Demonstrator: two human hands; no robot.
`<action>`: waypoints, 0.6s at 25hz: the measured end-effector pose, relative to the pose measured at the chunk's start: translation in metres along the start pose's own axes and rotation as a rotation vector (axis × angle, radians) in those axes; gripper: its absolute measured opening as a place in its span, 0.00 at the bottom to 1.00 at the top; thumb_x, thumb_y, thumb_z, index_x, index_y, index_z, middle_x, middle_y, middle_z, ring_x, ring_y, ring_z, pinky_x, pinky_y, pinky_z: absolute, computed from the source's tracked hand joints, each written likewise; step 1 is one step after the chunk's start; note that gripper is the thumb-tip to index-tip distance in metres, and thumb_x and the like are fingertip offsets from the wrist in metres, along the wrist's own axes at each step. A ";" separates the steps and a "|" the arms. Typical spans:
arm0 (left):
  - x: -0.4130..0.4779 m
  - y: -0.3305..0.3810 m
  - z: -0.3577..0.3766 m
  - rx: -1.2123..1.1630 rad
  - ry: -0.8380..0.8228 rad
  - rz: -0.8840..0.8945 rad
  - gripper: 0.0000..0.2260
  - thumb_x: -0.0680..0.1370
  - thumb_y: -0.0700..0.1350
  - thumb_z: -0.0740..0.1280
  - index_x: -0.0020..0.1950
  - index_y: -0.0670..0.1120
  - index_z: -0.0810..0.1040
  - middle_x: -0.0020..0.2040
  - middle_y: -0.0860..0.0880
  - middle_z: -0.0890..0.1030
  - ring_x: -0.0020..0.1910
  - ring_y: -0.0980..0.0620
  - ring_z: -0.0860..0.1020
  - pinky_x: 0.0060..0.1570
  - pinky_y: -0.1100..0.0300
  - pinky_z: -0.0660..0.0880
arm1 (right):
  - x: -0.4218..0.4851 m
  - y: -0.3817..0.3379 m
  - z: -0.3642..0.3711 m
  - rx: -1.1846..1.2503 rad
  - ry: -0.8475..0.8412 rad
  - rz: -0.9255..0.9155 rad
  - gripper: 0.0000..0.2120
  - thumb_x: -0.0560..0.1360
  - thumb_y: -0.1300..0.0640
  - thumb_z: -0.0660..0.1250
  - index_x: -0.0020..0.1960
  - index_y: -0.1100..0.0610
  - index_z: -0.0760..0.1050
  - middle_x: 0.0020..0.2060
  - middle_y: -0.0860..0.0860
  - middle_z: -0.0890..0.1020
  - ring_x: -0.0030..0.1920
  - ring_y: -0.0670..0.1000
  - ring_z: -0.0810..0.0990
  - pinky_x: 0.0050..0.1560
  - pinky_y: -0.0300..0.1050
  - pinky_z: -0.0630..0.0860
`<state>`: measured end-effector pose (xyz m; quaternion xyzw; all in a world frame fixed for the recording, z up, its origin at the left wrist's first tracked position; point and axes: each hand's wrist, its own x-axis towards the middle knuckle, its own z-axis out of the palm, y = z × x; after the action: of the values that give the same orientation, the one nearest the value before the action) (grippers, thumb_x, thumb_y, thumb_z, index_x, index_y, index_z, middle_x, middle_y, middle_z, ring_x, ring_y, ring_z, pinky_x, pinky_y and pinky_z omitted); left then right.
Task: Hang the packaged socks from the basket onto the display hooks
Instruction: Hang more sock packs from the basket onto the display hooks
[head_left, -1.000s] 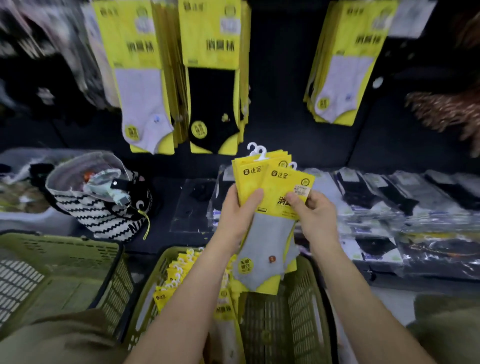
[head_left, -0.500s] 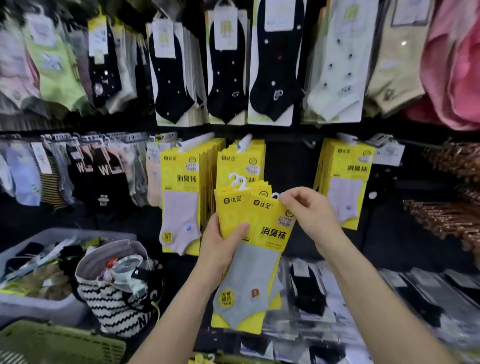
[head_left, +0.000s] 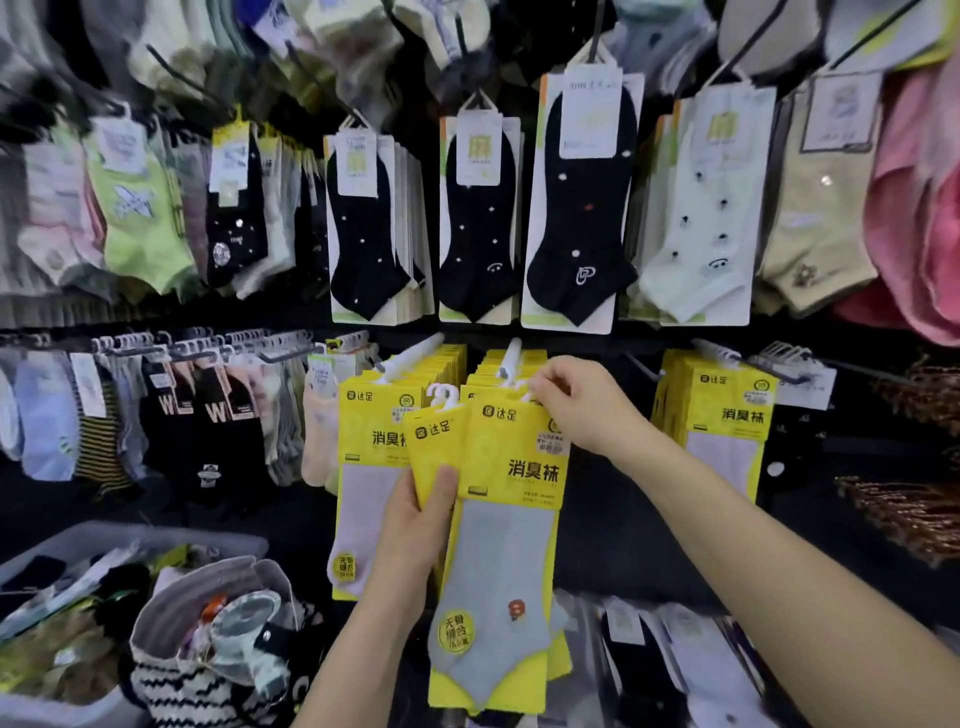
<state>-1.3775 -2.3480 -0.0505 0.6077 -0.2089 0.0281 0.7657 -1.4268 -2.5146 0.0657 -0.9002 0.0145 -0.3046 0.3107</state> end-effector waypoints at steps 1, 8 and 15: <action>0.002 0.002 -0.006 0.000 0.040 0.006 0.11 0.76 0.51 0.64 0.56 0.50 0.75 0.55 0.52 0.82 0.54 0.52 0.80 0.53 0.51 0.77 | 0.008 -0.003 0.001 0.014 0.011 0.019 0.10 0.78 0.56 0.60 0.41 0.59 0.74 0.32 0.47 0.71 0.32 0.44 0.67 0.35 0.40 0.66; 0.009 0.010 -0.052 0.165 0.252 0.091 0.07 0.76 0.50 0.67 0.51 0.49 0.76 0.50 0.50 0.81 0.51 0.51 0.79 0.48 0.54 0.75 | 0.043 0.000 0.019 0.005 0.033 0.118 0.12 0.77 0.58 0.60 0.36 0.58 0.73 0.29 0.45 0.71 0.29 0.44 0.67 0.30 0.38 0.63; 0.010 0.021 -0.064 0.180 0.287 0.111 0.10 0.75 0.50 0.67 0.54 0.49 0.77 0.47 0.56 0.81 0.48 0.57 0.79 0.43 0.59 0.74 | 0.040 0.007 0.035 -0.119 0.147 0.035 0.11 0.78 0.56 0.58 0.36 0.50 0.68 0.36 0.40 0.77 0.31 0.43 0.74 0.35 0.45 0.72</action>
<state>-1.3562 -2.2840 -0.0386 0.6512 -0.1274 0.1755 0.7273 -1.3731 -2.5097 0.0614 -0.8920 0.0708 -0.3629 0.2602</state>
